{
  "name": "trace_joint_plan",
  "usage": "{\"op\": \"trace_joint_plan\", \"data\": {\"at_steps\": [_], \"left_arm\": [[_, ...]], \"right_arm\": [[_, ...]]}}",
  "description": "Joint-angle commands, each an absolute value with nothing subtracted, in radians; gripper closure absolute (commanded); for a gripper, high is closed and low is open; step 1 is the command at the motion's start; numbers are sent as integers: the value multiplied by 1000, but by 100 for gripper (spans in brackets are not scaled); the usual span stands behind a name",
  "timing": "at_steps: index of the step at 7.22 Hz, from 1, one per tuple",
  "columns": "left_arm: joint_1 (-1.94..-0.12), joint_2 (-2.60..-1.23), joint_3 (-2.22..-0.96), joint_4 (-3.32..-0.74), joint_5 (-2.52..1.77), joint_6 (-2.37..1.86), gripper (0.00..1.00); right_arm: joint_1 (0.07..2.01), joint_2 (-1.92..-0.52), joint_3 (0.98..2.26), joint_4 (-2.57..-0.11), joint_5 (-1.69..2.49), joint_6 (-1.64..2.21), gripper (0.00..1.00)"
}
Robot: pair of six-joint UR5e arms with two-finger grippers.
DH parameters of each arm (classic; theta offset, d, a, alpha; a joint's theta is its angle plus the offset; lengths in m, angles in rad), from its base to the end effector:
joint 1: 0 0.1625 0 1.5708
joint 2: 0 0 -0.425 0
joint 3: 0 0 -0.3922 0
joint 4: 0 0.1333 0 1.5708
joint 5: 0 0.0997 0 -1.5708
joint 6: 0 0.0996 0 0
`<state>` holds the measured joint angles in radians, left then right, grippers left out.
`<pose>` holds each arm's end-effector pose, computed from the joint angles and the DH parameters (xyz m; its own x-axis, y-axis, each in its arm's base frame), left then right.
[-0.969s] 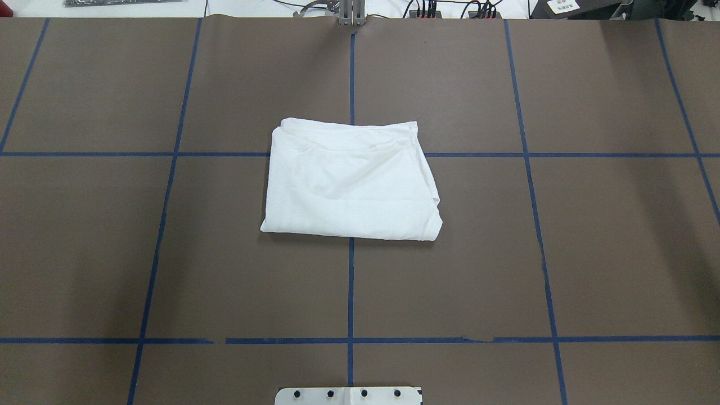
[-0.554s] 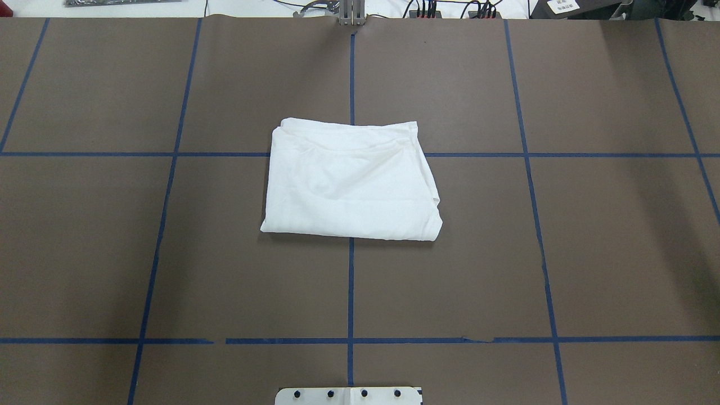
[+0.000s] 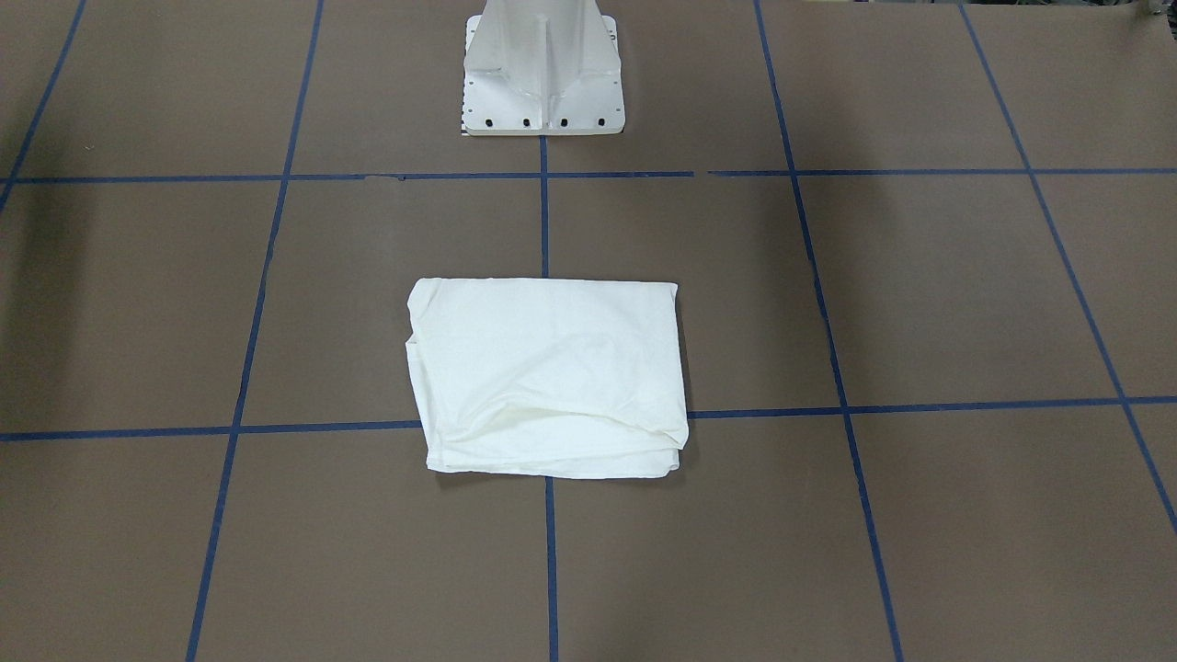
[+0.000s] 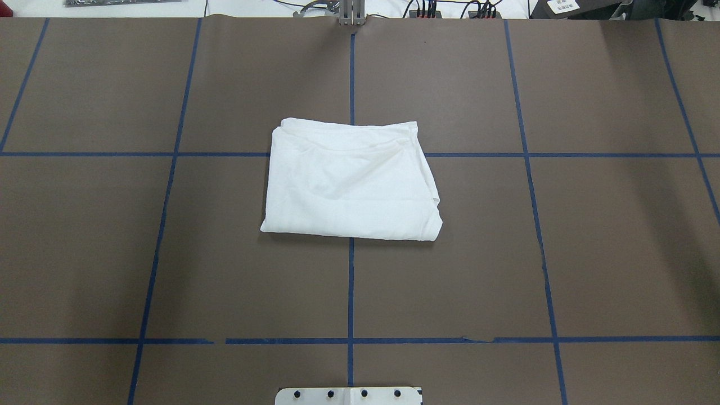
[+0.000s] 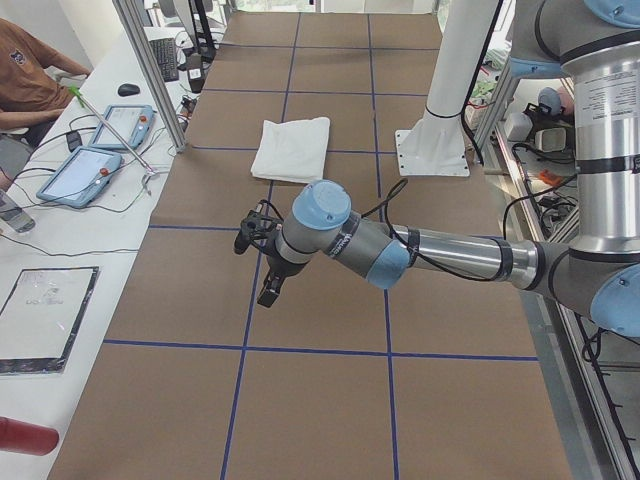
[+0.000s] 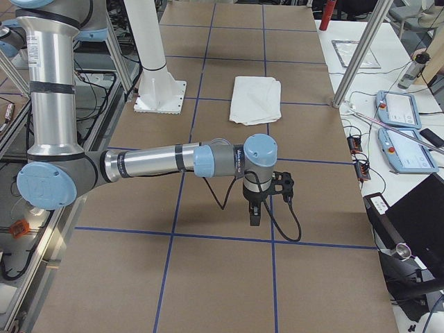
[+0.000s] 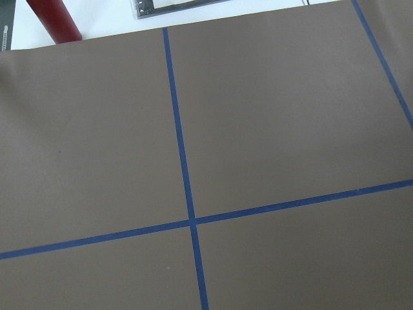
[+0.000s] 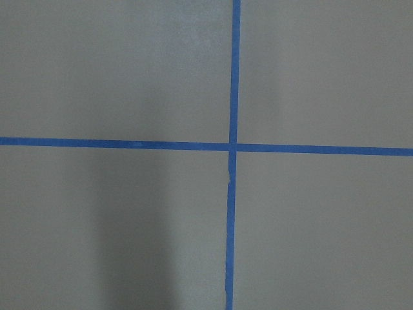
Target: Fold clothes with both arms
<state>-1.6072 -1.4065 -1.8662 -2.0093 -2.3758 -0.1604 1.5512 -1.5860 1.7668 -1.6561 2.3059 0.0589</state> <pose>-0.0775 -0.4380 0.5349 0.6928 0.2242 -0.6854 0.1431 0.8888 0.4354 0.0570 -0.4868 0.5810 0.7402 -0.0198 0.6721 -0.0241 0.9981 0.0559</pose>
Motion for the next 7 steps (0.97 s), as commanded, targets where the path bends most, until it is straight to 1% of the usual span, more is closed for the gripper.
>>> {"op": "trace_joint_plan", "data": {"at_steps": [1,2,4,5,7], "left_arm": [[-1579,-1402,-1861,-2016,-2384,-166,1],[-1553,-1404,-1842,-2017,-2382,-164,1],[-1525,-1399,-1859,-2011,-2381,-156,1],[-1504,-1388,-1896,-2010,-2375,-156,1],[-1470,-1416,-1897,-2009,-2329,-167,1]], "right_arm": [[1549,-1591,1782,-1652,2322,70,0],[1549,-1591,1784,-1649,2329,54,0],[1534,-1594,1787,-1571,2321,57,0],[1534,-1600,1757,-1563,2330,52,0],[1536,-1646,1810,-1521,2368,57,0]]}}
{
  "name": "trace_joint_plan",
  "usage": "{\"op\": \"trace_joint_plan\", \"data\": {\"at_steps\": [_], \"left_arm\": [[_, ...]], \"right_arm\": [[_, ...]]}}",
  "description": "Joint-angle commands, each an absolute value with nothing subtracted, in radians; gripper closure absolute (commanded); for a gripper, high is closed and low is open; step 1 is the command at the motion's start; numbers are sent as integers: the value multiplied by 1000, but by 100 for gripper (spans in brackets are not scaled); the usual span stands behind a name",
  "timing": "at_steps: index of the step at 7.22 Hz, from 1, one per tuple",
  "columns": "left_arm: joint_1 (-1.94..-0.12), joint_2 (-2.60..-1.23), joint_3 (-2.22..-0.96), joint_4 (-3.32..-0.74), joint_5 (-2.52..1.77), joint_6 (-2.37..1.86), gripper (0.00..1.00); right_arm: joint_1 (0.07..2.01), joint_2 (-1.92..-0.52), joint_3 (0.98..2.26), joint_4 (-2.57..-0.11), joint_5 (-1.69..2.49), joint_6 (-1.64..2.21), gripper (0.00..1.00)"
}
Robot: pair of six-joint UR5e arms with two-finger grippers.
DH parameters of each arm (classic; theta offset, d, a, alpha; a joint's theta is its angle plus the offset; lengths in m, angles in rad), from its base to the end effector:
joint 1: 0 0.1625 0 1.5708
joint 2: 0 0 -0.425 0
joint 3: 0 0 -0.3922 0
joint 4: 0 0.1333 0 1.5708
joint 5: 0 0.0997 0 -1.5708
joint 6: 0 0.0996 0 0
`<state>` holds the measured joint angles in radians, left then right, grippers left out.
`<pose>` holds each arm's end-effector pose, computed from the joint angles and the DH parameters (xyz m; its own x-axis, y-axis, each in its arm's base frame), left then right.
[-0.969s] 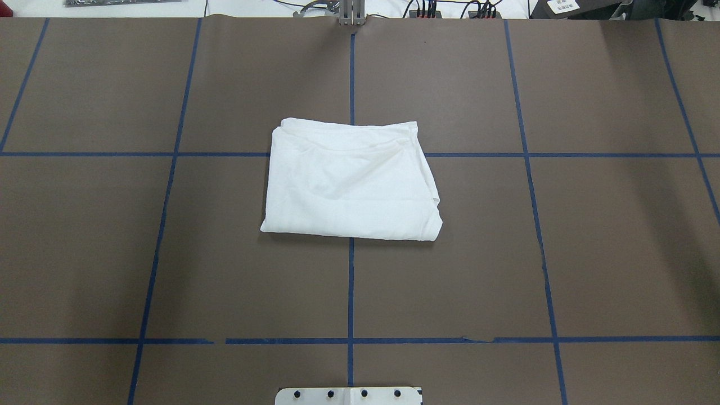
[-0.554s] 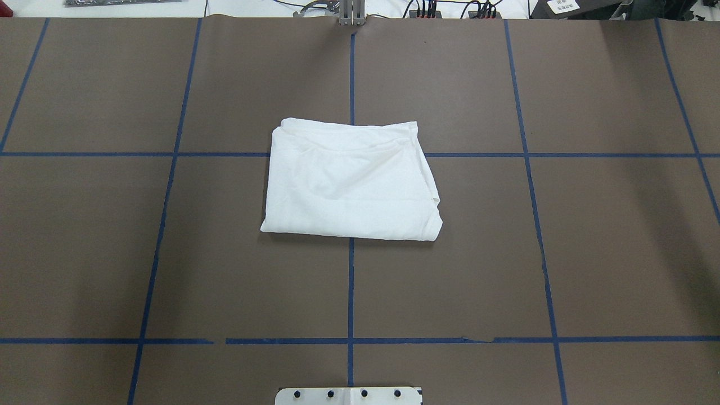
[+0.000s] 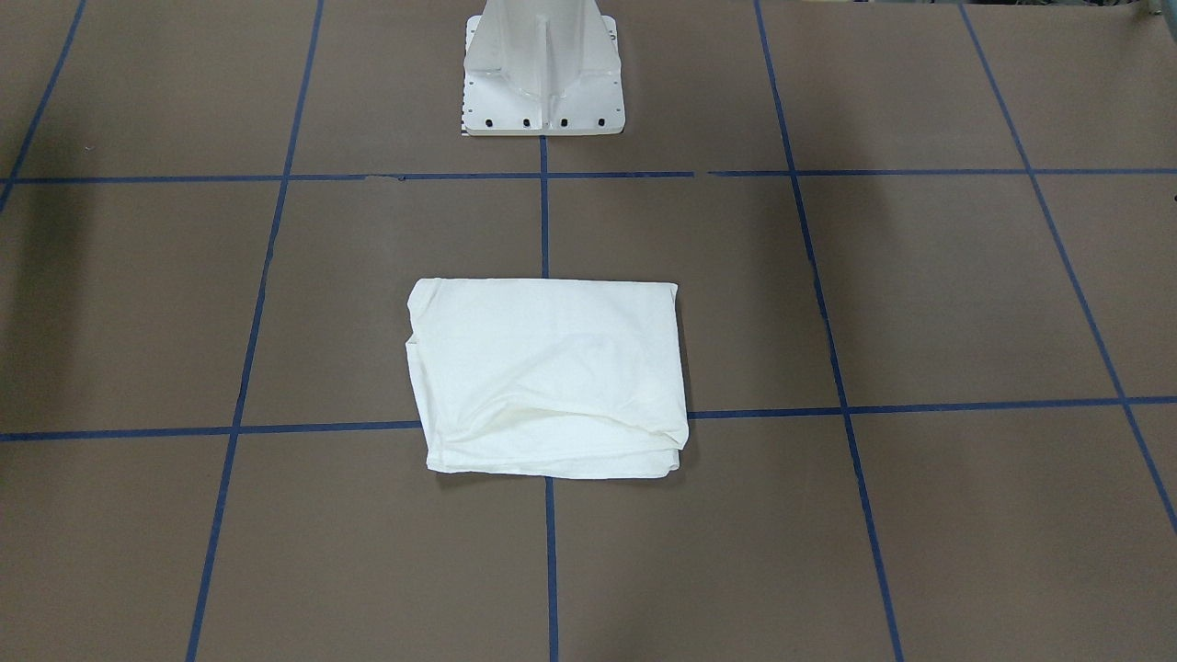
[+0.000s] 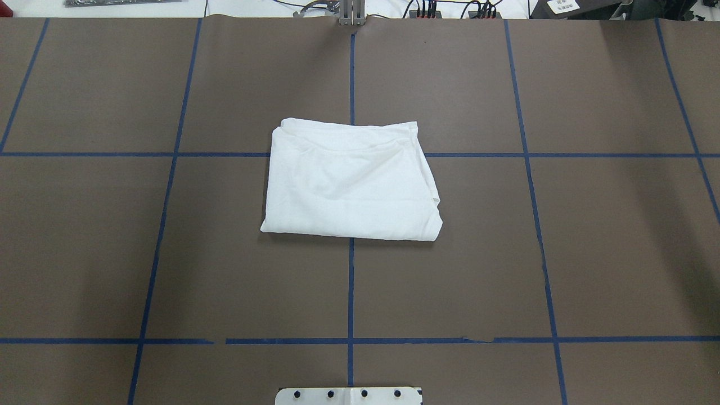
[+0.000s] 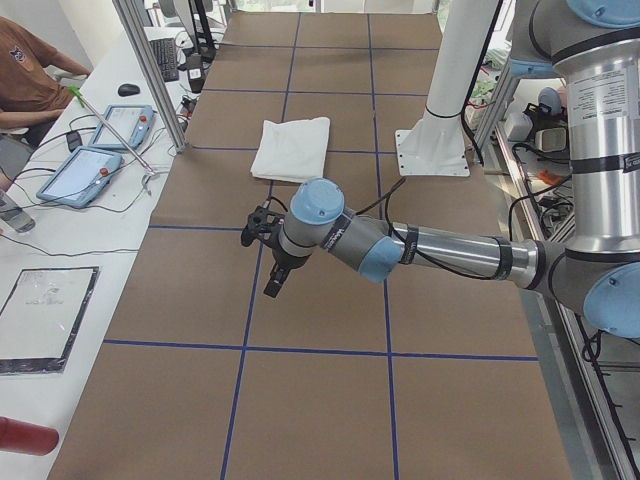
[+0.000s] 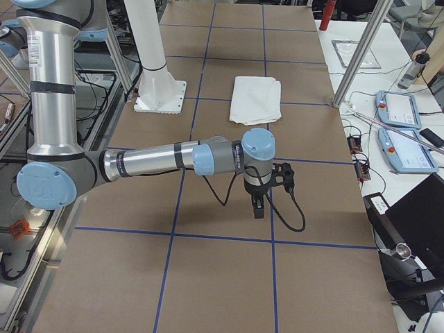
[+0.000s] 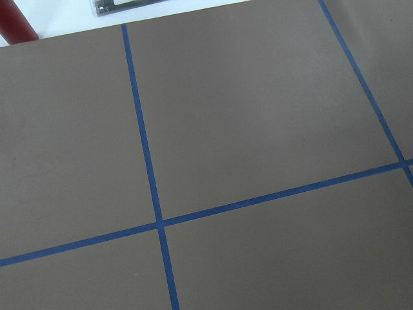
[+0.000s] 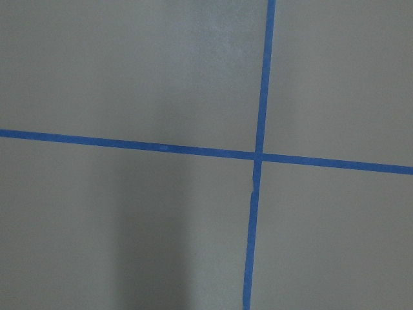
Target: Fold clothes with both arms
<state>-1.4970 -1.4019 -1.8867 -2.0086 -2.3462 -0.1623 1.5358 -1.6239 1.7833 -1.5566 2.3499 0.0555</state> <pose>-0.0310 -0.4424 0.5283 0.6847 0.2979 -0.6652 0.0498 0.8914 0.4505 0.0467 -0.4770 0.5772 0.7077 -0.0914 0.7006 -0.0048 0.9910 0.1341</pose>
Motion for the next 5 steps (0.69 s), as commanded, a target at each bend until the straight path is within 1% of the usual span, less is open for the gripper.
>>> {"op": "trace_joint_plan", "data": {"at_steps": [1,2,5], "left_arm": [[-1467,-1416,-1904,-2003,-2332,-163,1],[-1466,-1414,-1926,-2003,-2338,-158,1],[-1462,-1404,-1934,-2000,-2344,-156,1]], "right_arm": [[1531,-1661,1809,-1514,2312,67,0],[1528,-1652,1834,-1513,2316,71,0],[1513,-1709,1862,-1529,2364,67,0]]}}
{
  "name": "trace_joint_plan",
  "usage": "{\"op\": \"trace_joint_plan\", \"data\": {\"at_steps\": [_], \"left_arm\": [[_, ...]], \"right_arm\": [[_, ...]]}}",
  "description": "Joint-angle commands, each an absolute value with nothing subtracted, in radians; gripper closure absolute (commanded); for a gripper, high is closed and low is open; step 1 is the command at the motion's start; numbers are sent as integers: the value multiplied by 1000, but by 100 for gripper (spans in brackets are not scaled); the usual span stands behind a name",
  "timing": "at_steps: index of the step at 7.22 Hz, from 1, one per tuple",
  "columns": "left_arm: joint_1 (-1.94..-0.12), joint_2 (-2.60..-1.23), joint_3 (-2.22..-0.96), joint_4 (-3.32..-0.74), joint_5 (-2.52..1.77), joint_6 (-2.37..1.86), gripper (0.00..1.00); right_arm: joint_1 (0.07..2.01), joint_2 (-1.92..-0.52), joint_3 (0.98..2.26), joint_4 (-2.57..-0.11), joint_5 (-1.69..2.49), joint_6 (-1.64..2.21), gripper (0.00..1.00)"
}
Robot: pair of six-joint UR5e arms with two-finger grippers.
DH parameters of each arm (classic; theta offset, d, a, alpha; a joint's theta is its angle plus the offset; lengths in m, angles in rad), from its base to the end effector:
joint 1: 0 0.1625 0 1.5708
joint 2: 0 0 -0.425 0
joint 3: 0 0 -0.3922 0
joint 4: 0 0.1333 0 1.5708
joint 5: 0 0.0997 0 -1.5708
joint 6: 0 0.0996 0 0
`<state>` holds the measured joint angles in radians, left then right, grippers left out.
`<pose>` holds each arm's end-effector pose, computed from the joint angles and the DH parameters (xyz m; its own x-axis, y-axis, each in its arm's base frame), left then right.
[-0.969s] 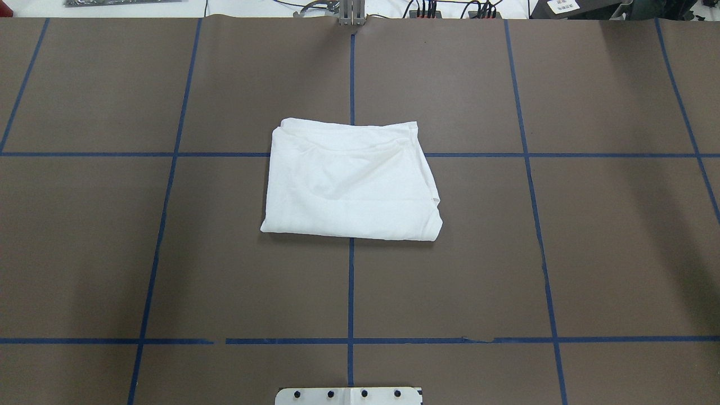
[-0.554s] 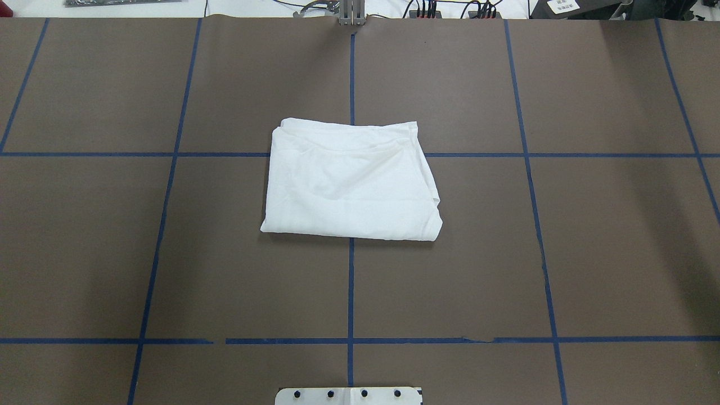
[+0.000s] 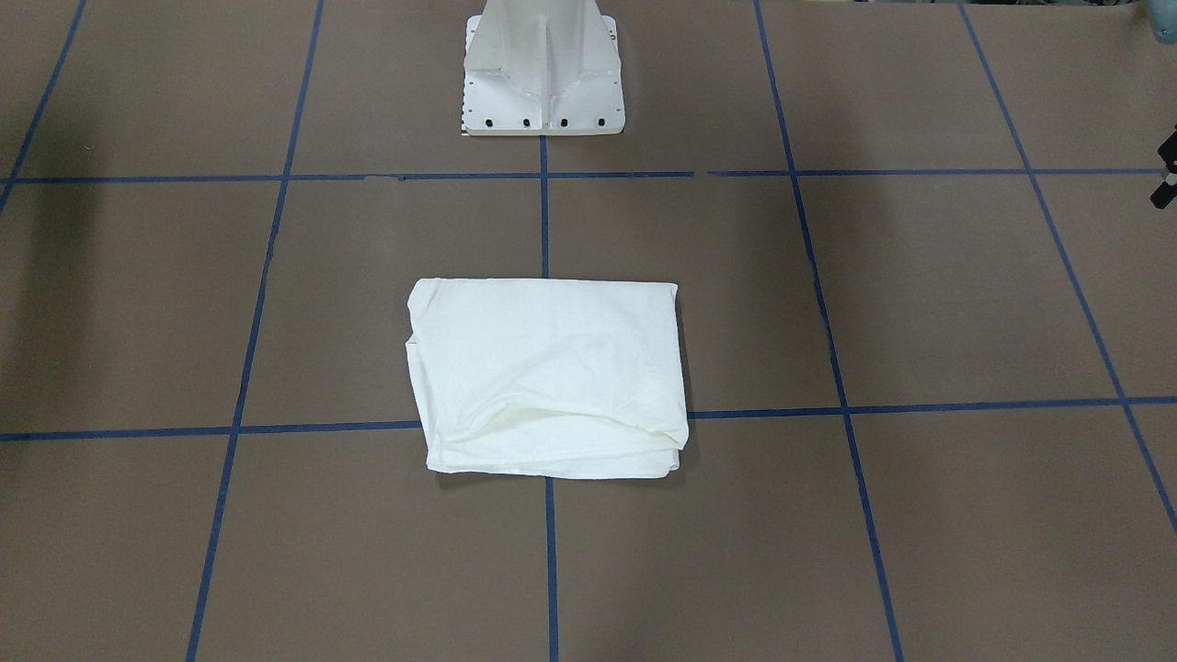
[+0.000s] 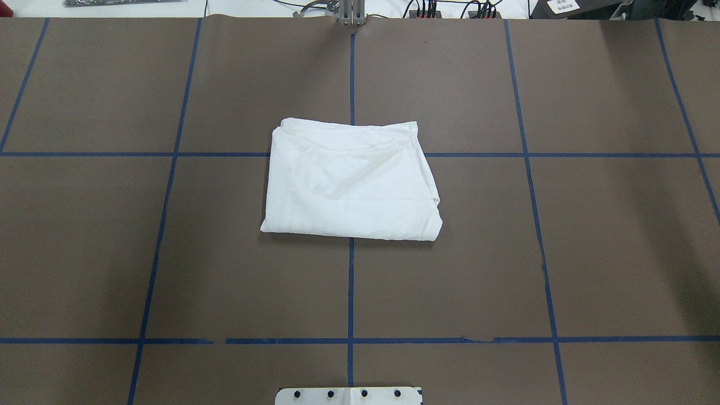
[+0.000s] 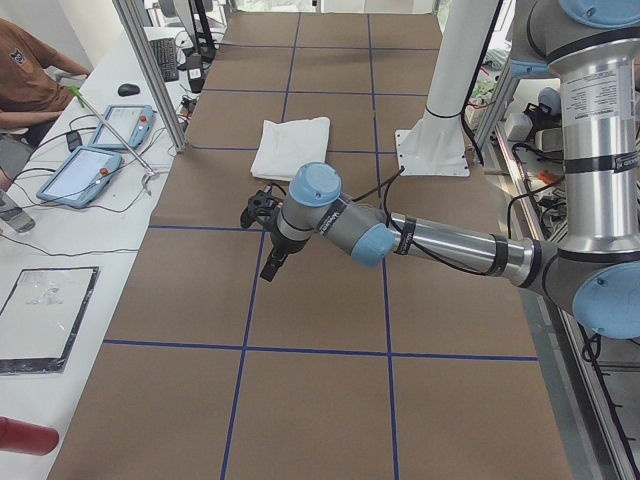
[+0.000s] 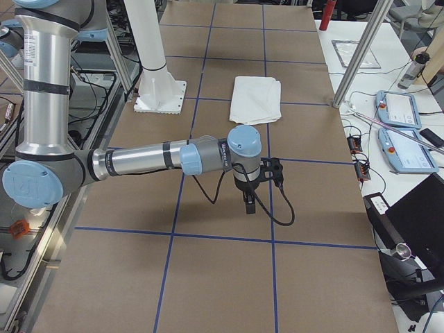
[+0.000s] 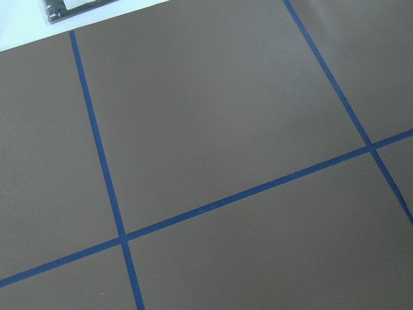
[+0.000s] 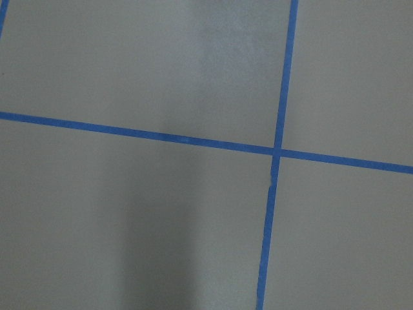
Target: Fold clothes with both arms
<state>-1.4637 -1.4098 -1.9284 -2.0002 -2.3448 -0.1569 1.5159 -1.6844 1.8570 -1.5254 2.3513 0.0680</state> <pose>-0.0164 -0.4433 0.5047 0.6726 0.3518 -0.6510 0.0187 0.8714 0.4902 0.0384 -0.4536 0.5649 0.7032 -0.1243 0.7001 0.0058 0.9856 0.1691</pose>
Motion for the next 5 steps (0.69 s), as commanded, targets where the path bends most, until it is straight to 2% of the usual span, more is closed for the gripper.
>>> {"op": "trace_joint_plan", "data": {"at_steps": [1,5], "left_arm": [[-1462,-1404,-1934,-2000,-2336,-156,1],[-1463,-1396,-1927,-2002,-2333,-156,1]], "right_arm": [[1505,-1709,1852,-1532,2362,66,0],[1462,-1709,1851,-1534,2342,67,0]]}}
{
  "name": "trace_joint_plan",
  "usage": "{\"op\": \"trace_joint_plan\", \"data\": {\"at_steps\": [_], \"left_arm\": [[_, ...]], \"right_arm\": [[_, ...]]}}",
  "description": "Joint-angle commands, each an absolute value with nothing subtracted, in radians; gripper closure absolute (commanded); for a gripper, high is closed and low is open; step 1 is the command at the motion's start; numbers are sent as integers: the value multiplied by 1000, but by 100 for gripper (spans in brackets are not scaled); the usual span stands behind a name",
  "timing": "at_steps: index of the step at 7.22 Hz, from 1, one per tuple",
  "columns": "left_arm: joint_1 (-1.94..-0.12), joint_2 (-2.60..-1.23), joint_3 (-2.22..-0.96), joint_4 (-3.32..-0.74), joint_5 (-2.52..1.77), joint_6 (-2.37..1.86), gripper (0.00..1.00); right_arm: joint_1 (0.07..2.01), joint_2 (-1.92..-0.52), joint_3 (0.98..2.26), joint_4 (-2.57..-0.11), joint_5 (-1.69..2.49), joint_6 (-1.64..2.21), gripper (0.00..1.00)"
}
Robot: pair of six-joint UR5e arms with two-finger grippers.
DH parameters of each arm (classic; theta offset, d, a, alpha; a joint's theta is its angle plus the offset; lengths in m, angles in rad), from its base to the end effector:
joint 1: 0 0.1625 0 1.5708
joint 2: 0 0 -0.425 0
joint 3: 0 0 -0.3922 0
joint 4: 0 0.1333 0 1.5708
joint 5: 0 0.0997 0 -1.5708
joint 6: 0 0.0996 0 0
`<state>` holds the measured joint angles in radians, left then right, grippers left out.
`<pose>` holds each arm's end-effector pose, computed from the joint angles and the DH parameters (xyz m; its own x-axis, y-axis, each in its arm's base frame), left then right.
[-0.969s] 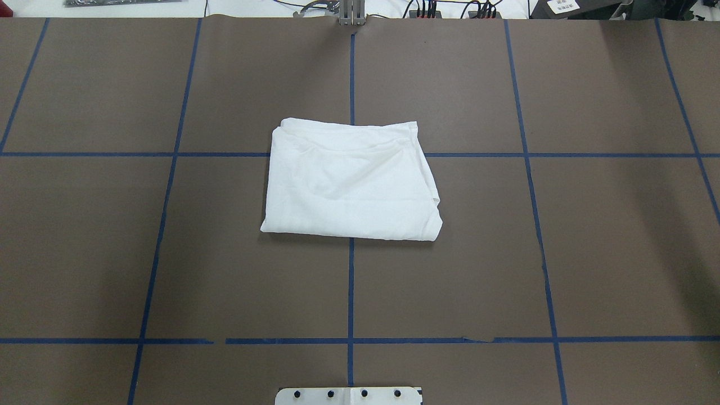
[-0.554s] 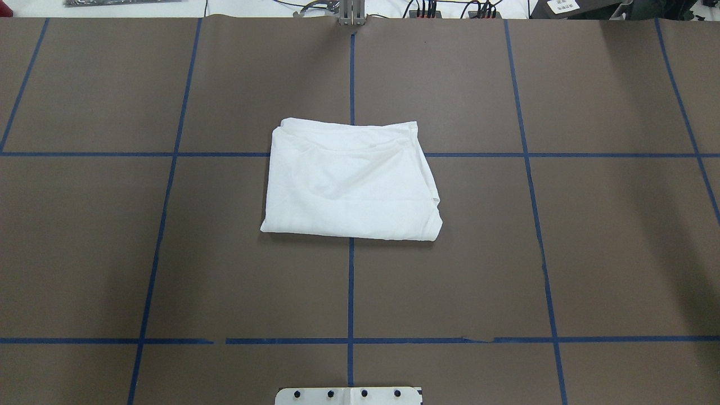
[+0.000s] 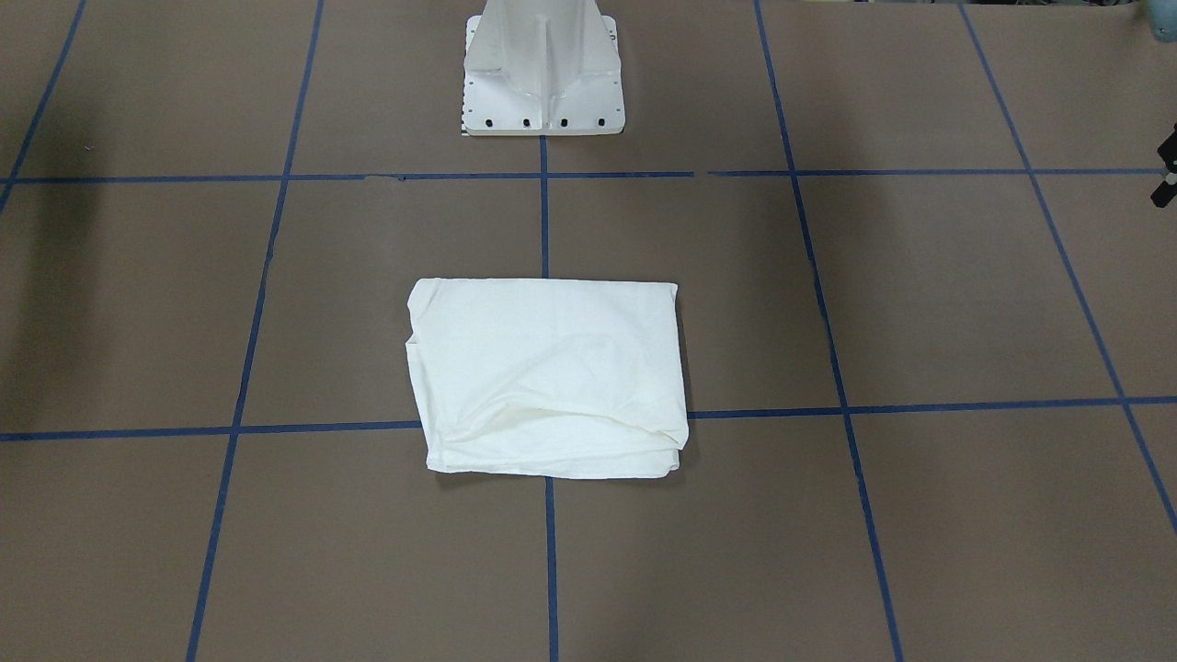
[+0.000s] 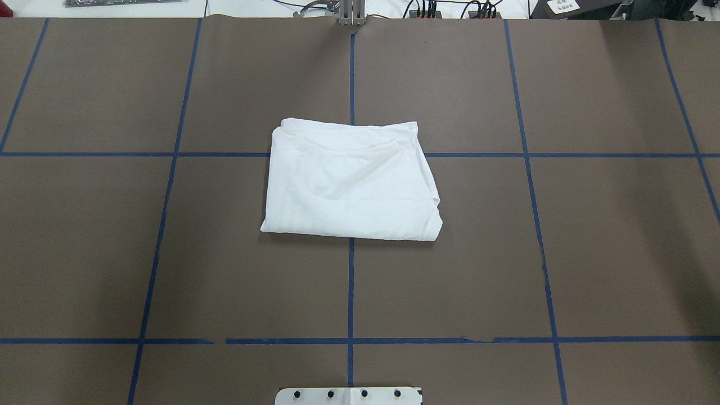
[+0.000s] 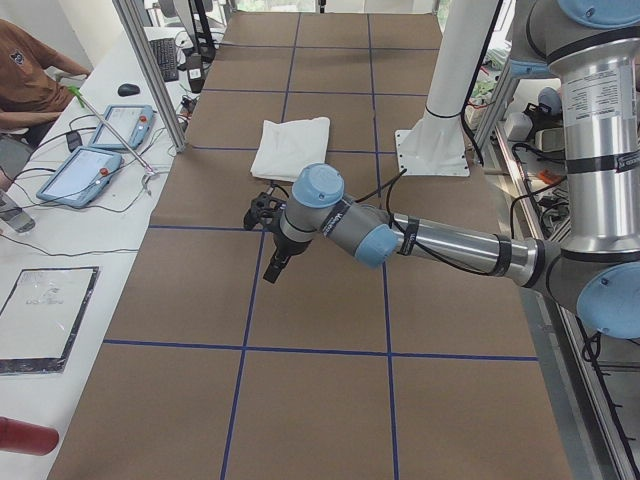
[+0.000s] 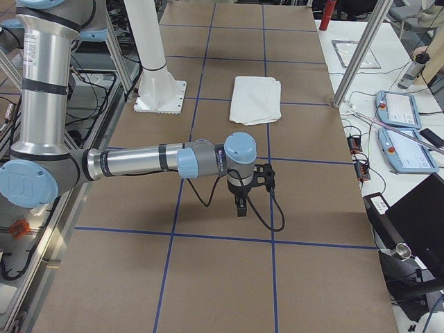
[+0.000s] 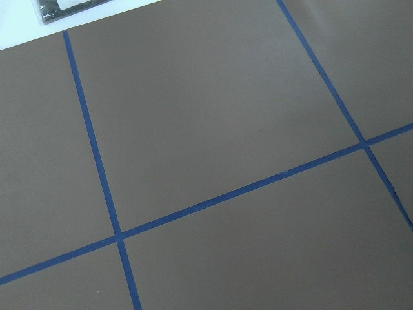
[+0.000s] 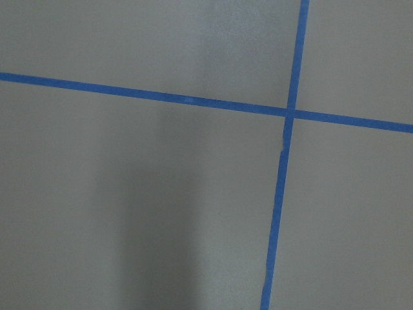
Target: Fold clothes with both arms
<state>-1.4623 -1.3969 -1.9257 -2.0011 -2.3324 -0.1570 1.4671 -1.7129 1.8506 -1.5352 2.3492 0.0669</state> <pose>-0.0171 -0.4397 0.5123 0.6821 0.3390 -0.6479 0.0182 0.8779 0.4785 0.0176 -0.4429 0.5820 0.7009 -0.1282 0.7016 0.0552 0.9905 0.1258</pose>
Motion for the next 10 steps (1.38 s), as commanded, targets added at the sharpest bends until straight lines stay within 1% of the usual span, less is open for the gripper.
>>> {"op": "trace_joint_plan", "data": {"at_steps": [1,5,8,10], "left_arm": [[-1462,-1400,-1928,-2002,-2332,-156,1],[-1462,-1408,-1931,-2002,-2332,-156,1],[-1468,-1373,-1980,-1999,-2333,-158,1],[-1468,-1362,-1982,-1999,-2333,-158,1]], "right_arm": [[1462,-1706,1850,-1535,2339,66,0],[1433,-1689,1856,-1526,2279,69,0],[1436,-1697,1870,-1523,2278,67,0],[1436,-1700,1870,-1525,2283,67,0]]}}
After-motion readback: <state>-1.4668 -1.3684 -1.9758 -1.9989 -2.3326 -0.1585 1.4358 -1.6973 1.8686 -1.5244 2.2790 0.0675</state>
